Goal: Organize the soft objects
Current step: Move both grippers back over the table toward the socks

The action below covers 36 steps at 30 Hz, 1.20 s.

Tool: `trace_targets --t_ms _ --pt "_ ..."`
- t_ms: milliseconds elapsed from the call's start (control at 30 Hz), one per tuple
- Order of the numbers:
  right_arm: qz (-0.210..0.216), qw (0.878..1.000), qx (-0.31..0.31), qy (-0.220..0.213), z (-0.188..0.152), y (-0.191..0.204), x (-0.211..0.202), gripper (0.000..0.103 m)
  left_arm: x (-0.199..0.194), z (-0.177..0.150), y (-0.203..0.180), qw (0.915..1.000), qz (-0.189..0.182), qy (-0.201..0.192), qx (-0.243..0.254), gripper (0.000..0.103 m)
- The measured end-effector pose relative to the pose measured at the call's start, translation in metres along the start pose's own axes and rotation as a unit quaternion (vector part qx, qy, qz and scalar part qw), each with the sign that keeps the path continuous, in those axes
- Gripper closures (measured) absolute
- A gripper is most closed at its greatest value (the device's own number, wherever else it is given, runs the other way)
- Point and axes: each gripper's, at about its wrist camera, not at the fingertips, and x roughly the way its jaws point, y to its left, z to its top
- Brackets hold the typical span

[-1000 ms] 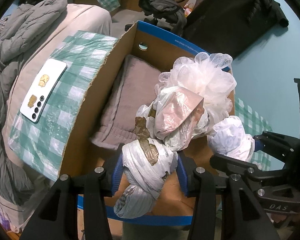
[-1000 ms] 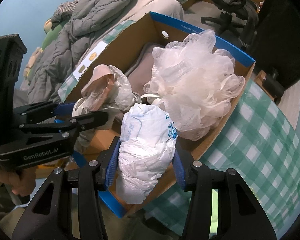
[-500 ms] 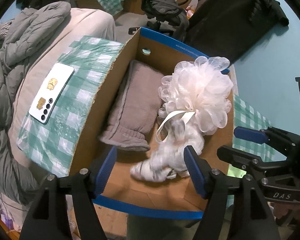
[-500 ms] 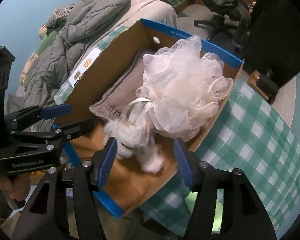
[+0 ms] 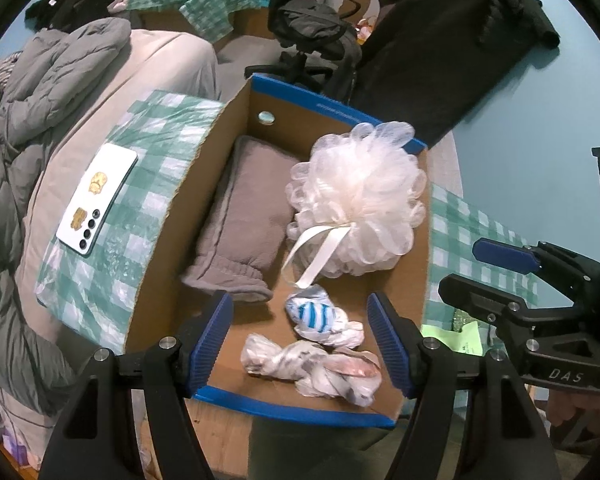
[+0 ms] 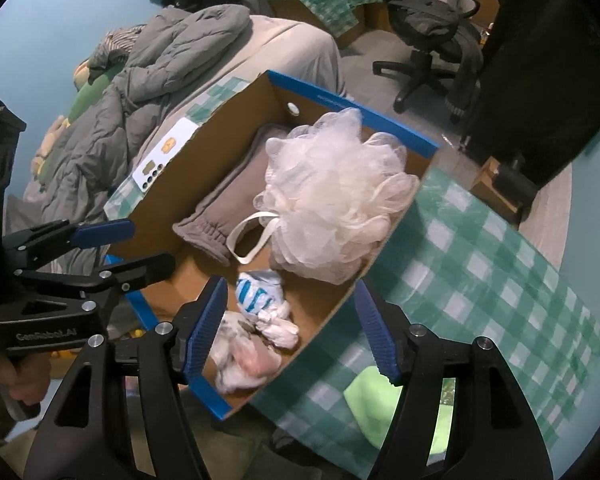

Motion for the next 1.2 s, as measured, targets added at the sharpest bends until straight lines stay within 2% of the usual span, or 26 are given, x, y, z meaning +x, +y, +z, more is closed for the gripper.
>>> trace_targets --t_ms 367,733,933,1200 --pt "-0.029 0.999 0.042 -0.017 -0.021 -0.035 -0.03 0.036 -0.004 0.002 -0.044 0.9981 -0.023 0.003 0.056 0.032" --pt "-0.062 0.992 0.106 -0.026 -0.058 -0.083 -0.062 0.036 0.002 0.003 -0.097 0.9908 -0.049 0.013 0.126 0.032" --pt "-0.081 0.986 0.145 -0.025 -0.082 -0.112 -0.076 0.036 0.008 -0.002 -0.126 0.9846 -0.064 0.025 0.161 0.032" --pt "-0.101 0.974 0.2 -0.022 -0.117 -0.14 -0.089 0.036 0.021 -0.017 -0.168 0.9708 -0.083 0.047 0.22 0.032"
